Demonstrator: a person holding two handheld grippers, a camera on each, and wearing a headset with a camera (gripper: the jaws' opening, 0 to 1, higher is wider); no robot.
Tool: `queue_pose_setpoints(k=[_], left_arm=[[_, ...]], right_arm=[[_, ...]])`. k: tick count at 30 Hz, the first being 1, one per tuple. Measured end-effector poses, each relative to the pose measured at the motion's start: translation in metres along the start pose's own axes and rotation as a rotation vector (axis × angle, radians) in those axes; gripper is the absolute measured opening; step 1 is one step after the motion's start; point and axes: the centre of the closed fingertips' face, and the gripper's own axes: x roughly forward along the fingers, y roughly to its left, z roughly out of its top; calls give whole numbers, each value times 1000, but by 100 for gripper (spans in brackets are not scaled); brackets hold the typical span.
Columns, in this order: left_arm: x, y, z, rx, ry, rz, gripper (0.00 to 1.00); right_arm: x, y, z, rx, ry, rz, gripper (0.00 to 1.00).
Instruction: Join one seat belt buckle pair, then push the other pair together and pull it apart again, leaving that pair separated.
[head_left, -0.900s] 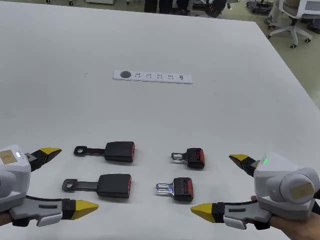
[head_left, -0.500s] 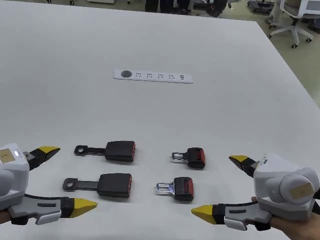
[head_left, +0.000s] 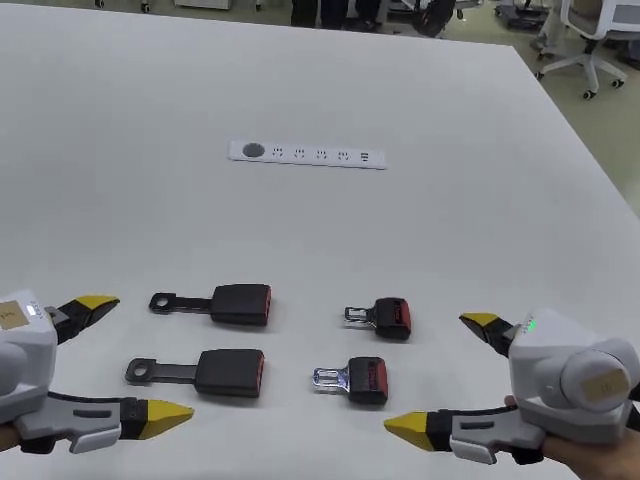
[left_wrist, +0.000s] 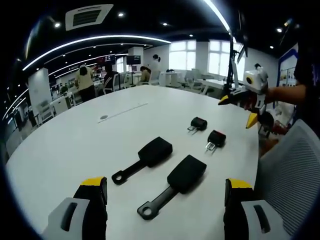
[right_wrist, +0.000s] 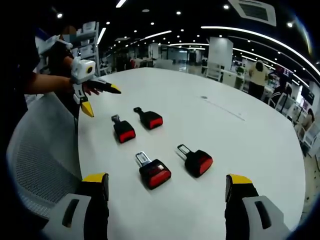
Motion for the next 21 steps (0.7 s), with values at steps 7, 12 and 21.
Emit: queue_pose_setpoints(k=[7,12,21], left_arm=[[1,-1,2,2,-1,-4,100],[1,-1,2,4,-2,-4,100],[0,-1,3,5,-3,-3,100]], right_arm=[[0,-2,1,3,-5,-5,99],[-1,-3,1,2,-4,-8,99],[-1,-3,1,1,-3,-10,99]])
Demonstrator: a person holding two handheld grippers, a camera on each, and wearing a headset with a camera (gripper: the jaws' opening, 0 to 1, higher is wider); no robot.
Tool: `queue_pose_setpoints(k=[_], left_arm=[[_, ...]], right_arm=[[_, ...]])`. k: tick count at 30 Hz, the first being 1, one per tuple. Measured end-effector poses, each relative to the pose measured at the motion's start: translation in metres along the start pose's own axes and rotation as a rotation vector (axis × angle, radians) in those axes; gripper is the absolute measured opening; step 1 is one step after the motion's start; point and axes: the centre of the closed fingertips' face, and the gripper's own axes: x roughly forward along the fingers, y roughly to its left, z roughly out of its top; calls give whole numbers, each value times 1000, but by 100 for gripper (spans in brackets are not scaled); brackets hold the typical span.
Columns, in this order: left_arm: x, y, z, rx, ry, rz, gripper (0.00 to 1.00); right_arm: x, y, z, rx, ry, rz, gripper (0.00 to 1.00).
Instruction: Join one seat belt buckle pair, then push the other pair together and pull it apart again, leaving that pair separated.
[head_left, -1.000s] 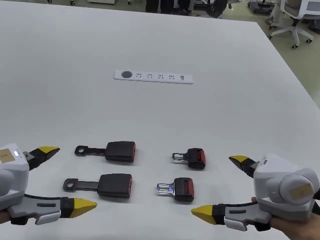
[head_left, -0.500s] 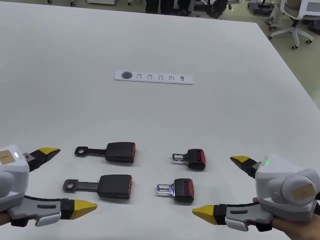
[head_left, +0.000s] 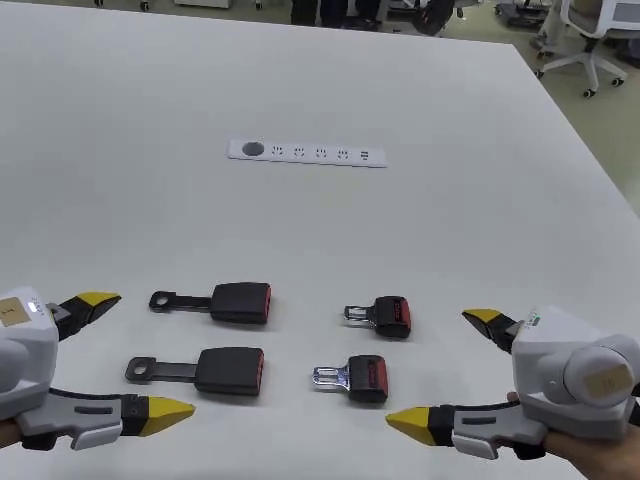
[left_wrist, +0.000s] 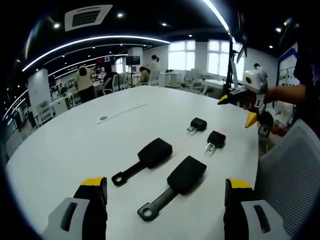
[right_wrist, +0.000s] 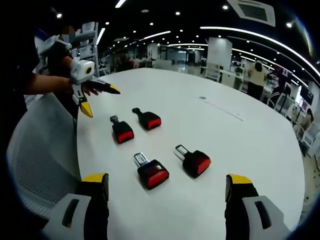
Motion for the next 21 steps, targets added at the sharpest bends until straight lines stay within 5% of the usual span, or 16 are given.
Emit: queue_pose_setpoints(k=[21], left_arm=[[0,2,-3,1,0,-2,100]], right_arm=[[0,-3,0,-3,1,-3,99]])
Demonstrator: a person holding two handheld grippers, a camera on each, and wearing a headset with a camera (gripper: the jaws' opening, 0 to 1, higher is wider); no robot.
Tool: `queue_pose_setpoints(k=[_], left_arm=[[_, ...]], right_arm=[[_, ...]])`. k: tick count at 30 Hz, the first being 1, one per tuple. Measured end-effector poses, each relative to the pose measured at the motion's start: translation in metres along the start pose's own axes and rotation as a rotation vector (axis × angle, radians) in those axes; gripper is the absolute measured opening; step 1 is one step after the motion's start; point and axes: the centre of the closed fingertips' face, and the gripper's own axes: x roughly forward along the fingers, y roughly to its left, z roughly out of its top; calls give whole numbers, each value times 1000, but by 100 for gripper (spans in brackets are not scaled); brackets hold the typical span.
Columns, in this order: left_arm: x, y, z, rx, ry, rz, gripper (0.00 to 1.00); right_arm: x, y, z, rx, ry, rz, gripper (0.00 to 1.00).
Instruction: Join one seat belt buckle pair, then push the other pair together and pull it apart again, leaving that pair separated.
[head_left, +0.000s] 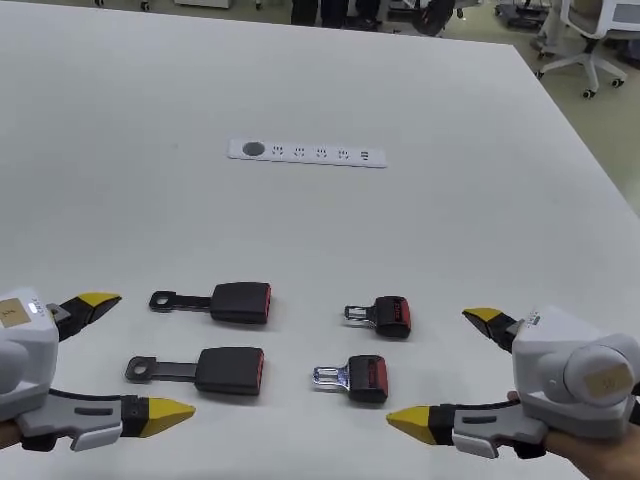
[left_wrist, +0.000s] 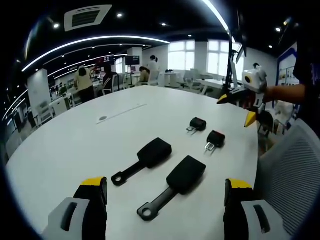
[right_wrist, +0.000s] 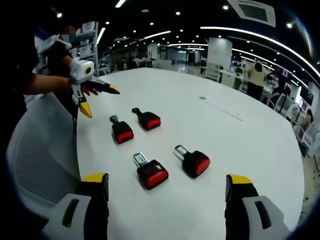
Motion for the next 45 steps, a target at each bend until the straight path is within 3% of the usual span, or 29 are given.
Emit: queue_pose_setpoints(k=[13,20,26,38,45], left_arm=[[0,-2,2,7,1,-2,100],[0,-3,1,29,21,-18,98],[3,-6,7,60,40,-34,95],[11,-12,9,142,101,-94,85],[17,-17,6,188,140,-162,71]], right_arm=[[-2,1,0,-3,5,-2,99],[-2,1,-1,-22,15,10,98],[0,0,-2,-59,28,30,93],[4,1,-1,-130,53,79,82],[11,5,-5,-196,85,132,75]])
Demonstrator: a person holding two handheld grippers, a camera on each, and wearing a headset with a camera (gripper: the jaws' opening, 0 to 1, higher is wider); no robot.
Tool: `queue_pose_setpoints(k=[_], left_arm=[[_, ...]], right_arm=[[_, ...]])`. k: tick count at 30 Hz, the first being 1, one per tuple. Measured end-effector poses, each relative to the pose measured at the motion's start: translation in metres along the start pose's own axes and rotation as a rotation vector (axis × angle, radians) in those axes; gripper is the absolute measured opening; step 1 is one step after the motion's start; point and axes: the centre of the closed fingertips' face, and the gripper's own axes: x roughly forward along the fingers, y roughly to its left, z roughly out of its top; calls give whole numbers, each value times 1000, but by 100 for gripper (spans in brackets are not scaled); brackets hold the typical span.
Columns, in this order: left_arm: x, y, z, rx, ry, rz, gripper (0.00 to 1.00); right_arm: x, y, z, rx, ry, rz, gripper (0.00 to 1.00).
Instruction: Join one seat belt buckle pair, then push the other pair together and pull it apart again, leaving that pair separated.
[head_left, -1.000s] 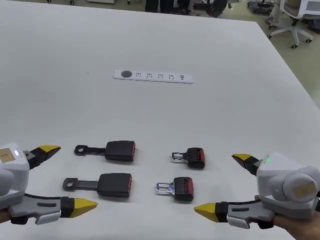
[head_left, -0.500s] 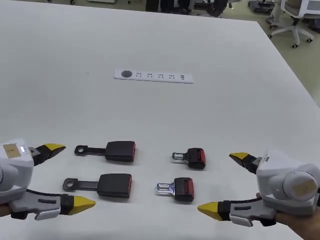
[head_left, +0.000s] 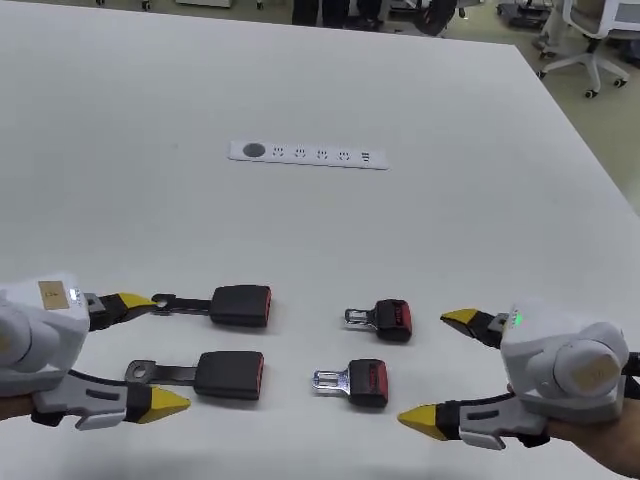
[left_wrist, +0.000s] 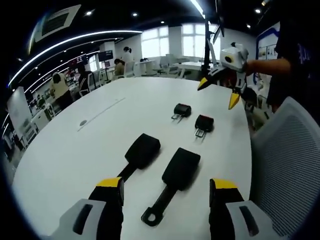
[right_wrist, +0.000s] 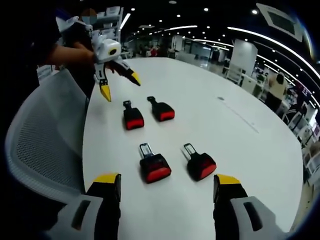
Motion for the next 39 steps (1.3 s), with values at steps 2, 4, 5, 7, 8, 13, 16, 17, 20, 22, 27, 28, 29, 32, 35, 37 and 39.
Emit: queue_pose_setpoints(k=[2,4,5,7,8,13,16,17,20,22,27,28,29,32,35,37,39], left_arm=[[3,-1,-1,19,14,-20,67],[4,-1,-2,24,21,-31,64],[5,-2,-2,29,24,-38,62],[8,-3,-1,47,35,-57,60],[9,-3,-1,52,40,-61,59],[17,-5,-4,87,79,-102,57],[22,-7,-8,108,103,-134,54],[24,-7,-8,126,110,-146,53],[29,-8,-11,148,132,-169,50],[33,-7,-13,163,142,-188,47],[41,-7,-16,190,170,-214,44],[43,-8,-17,195,181,-224,44],[44,-9,-18,200,189,-231,44],[49,-11,-22,219,218,-249,43],[53,-13,-27,238,245,-262,41],[55,-13,-30,252,263,-269,41],[57,-14,-30,260,272,-279,40]], right_arm=[[2,1,-2,-23,8,13,72],[4,2,-3,-41,20,32,71],[4,3,-4,-56,28,41,70],[7,4,-6,-73,39,56,67],[8,5,-7,-81,43,65,65],[14,8,-10,-124,65,111,59],[19,9,-12,-147,79,132,56],[19,9,-12,-154,82,136,55],[23,11,-15,-206,103,161,53],[26,11,-17,-227,111,172,51],[31,13,-17,-254,124,196,48],[32,13,-17,-256,124,198,47],[33,13,-17,-257,126,203,47],[38,14,-19,-268,132,212,45],[44,15,-21,-280,142,229,43],[46,16,-21,-284,146,237,42],[50,15,-22,-291,149,243,41]])
